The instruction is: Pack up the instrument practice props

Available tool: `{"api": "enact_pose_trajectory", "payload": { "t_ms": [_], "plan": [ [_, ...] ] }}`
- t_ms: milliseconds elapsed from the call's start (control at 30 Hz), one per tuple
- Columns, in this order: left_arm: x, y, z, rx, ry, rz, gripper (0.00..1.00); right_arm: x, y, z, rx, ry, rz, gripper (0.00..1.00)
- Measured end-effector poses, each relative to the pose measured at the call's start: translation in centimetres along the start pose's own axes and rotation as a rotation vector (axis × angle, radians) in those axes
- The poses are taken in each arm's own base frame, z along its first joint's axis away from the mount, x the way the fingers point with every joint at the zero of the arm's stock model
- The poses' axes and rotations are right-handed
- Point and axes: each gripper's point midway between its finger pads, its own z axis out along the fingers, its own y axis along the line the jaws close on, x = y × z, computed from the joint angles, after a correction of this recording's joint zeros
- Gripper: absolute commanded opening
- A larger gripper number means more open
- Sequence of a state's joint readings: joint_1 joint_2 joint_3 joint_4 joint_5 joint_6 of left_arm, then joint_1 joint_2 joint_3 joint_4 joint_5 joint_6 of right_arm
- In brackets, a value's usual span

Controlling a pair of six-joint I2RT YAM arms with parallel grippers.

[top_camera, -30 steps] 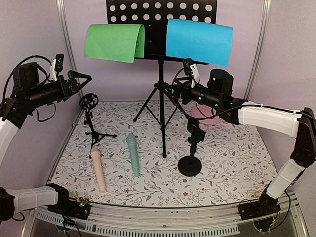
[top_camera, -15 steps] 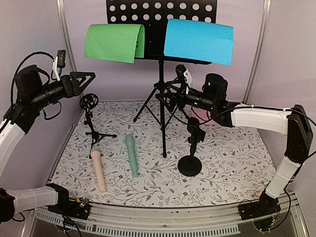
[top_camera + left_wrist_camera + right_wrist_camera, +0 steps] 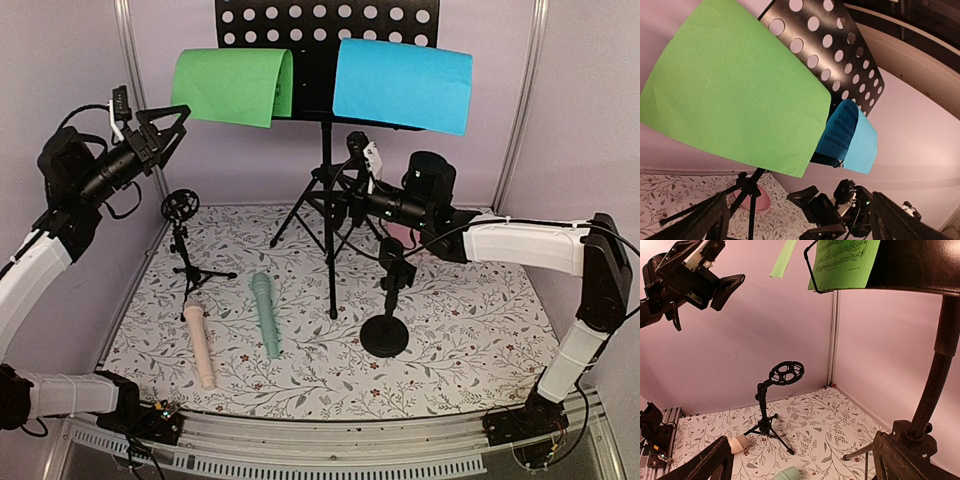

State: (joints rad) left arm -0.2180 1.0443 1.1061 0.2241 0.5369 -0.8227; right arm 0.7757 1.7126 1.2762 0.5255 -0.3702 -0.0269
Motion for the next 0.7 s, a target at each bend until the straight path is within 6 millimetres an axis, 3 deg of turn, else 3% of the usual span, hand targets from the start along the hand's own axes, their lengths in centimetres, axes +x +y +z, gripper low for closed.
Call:
{"api": "enact_pose_trajectory", "payload": {
  "t_ms": [200, 467, 700],
  "plan": [
    [-1.3, 2.7, 0.3, -0.018, -0.117, -0.149, 0.99, -0.5, 1.8, 0.3, 0.031, -0.009, 0.011, 0.99],
    [-2.0, 5.7, 1.4, 0.028, -0.234, -0.335, 0.97, -4.3, 3.6, -2.6, 0.066, -0.079, 0.062, 0.99],
    [-1.6, 8.5, 3.3, 0.045, -0.249, -0.470, 0.94, -4.2, 3.8, -3.8, 0.094, -0.080, 0.085, 0.99]
  ]
}}
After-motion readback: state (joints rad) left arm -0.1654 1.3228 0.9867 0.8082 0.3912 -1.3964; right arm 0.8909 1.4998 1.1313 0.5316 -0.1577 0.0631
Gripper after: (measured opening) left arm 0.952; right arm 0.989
